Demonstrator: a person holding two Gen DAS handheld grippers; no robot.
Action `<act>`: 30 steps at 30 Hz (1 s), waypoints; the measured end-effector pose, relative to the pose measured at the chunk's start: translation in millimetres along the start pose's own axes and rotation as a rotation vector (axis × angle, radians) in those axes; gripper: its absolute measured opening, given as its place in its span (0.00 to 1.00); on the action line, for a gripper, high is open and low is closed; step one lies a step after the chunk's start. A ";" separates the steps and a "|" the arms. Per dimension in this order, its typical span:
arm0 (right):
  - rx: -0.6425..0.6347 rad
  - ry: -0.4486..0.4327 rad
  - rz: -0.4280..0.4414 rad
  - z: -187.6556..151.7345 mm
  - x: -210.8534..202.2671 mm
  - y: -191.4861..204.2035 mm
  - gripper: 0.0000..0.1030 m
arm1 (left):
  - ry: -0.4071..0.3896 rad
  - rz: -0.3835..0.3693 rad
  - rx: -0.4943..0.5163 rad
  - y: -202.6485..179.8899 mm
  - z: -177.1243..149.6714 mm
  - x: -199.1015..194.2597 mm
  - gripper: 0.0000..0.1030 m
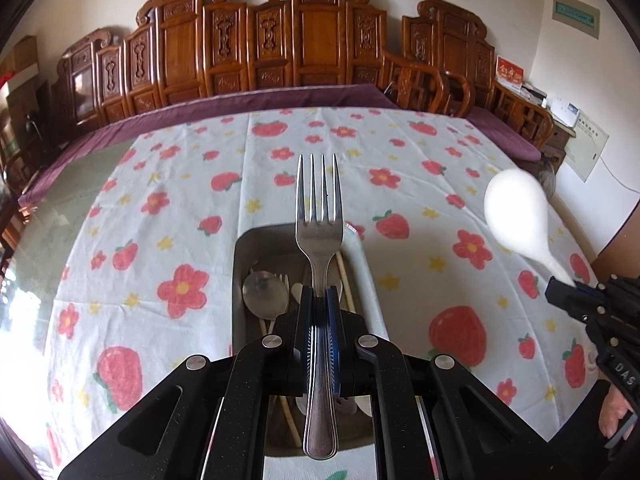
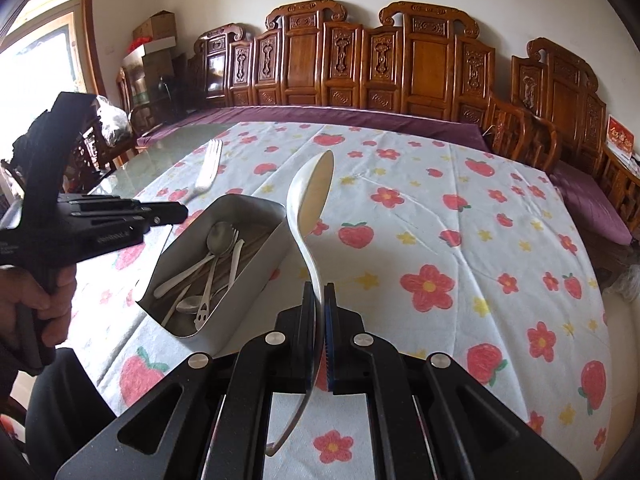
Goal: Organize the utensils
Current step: 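Carry the metal fork into the tray and open the left gripper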
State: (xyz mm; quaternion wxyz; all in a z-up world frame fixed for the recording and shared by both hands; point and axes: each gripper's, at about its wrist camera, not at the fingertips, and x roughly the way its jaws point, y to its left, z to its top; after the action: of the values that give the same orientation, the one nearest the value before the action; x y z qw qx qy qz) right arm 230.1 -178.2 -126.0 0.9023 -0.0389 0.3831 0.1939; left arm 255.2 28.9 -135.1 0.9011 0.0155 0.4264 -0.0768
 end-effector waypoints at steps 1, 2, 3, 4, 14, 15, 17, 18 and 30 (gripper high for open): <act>0.001 0.005 0.004 1.2 3.6 0.2 0.05 | 0.009 0.001 -0.001 2.0 -1.3 5.6 0.06; 0.001 0.010 0.009 2.3 6.8 0.7 0.05 | 0.019 0.000 -0.004 3.2 -2.3 10.5 0.06; 0.002 0.013 0.013 3.2 9.3 1.0 0.05 | 0.034 0.000 -0.008 5.3 -3.7 17.0 0.06; 0.002 0.018 0.017 3.9 12.0 1.3 0.05 | 0.044 0.002 -0.010 6.8 -4.9 21.9 0.06; 0.003 0.063 0.046 1.8 34.0 7.1 0.05 | 0.118 0.008 -0.012 10.4 -16.2 53.6 0.06; 0.002 0.066 0.047 1.7 35.2 7.4 0.05 | 0.125 0.008 -0.013 10.6 -17.0 57.1 0.06; -0.001 0.070 0.049 0.5 37.1 8.4 0.05 | 0.132 0.012 -0.015 11.1 -18.2 62.0 0.06; -0.001 0.071 0.050 -0.1 37.4 8.8 0.05 | 0.137 0.013 -0.018 11.6 -19.0 65.1 0.06; 0.002 0.084 0.070 -3.9 43.2 19.7 0.05 | 0.154 -0.007 -0.049 20.7 -22.9 65.7 0.07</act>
State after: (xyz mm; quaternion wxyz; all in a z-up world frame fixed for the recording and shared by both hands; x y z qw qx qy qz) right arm 247.3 -147.1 -157.8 0.8781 -0.0326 0.4220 0.2233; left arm 281.8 43.3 -201.1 0.8655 -0.0022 0.4962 -0.0679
